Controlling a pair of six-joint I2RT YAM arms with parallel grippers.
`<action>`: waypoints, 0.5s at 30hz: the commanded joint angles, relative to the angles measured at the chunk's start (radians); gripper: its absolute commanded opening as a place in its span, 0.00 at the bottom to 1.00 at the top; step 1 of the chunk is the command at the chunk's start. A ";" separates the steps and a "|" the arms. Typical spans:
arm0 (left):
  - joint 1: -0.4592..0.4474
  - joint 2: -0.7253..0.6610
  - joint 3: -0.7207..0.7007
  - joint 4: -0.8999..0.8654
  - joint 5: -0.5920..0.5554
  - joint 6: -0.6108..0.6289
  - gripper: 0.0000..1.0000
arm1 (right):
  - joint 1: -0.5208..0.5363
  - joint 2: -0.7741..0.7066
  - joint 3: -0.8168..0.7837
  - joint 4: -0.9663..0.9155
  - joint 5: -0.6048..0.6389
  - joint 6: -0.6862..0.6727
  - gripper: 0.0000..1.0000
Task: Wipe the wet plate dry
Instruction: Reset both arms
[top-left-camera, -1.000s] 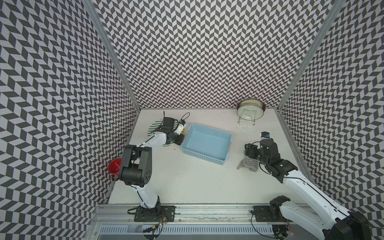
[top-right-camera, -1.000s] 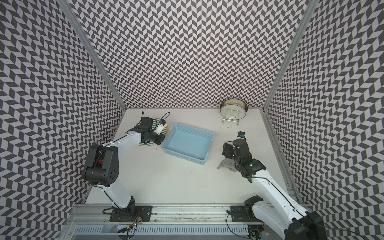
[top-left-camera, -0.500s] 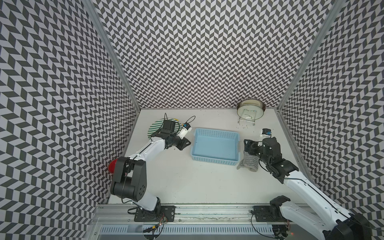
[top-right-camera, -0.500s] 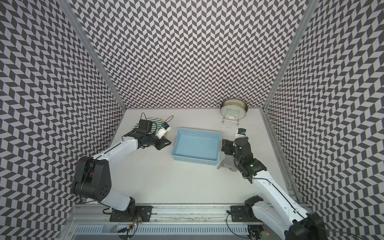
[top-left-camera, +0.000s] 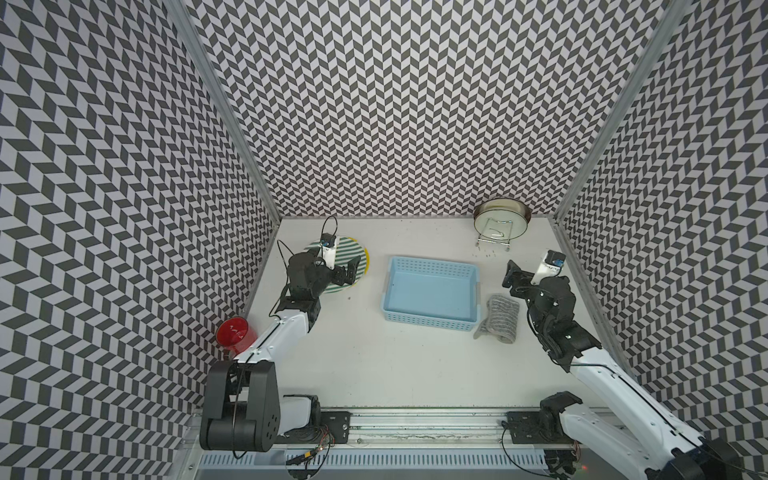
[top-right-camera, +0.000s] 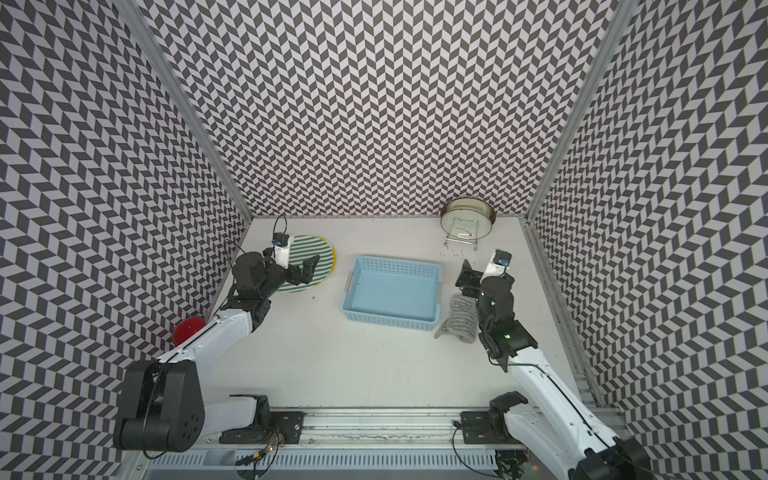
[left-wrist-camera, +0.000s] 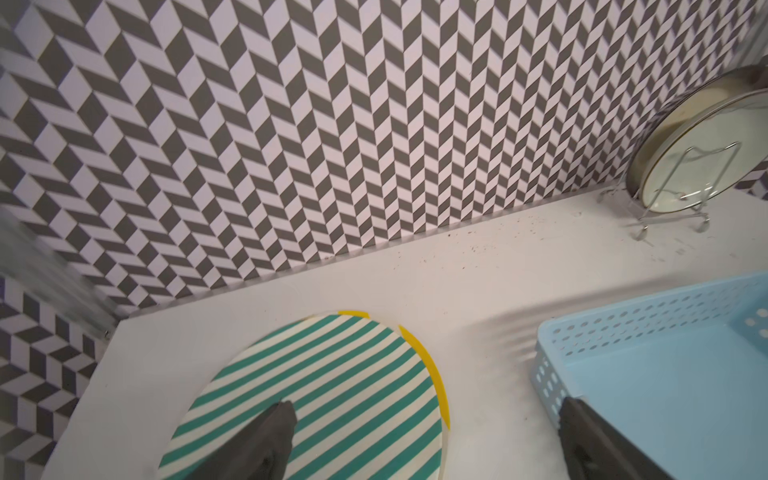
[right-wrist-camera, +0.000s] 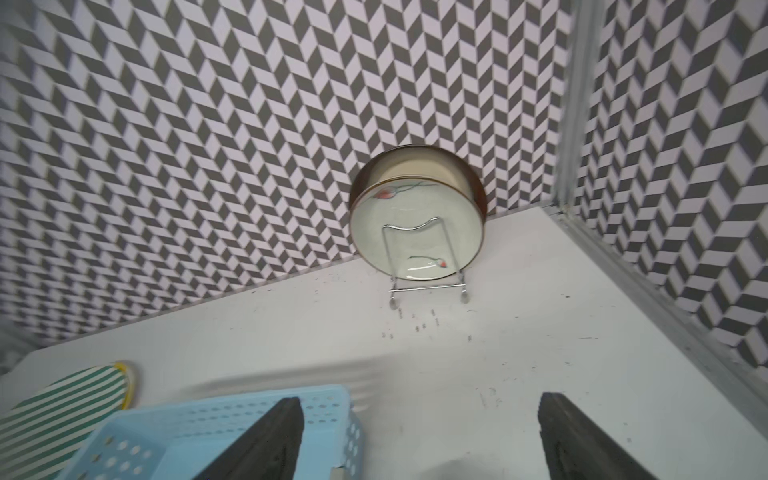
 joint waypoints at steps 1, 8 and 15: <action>0.001 0.047 -0.112 0.362 -0.106 -0.013 1.00 | -0.022 -0.013 -0.072 0.205 0.130 -0.090 0.94; 0.021 0.023 -0.261 0.473 -0.123 -0.006 1.00 | -0.025 0.046 -0.081 0.217 0.129 -0.137 1.00; 0.029 0.158 -0.389 0.815 -0.162 -0.042 1.00 | -0.038 0.215 -0.262 0.701 0.052 -0.244 1.00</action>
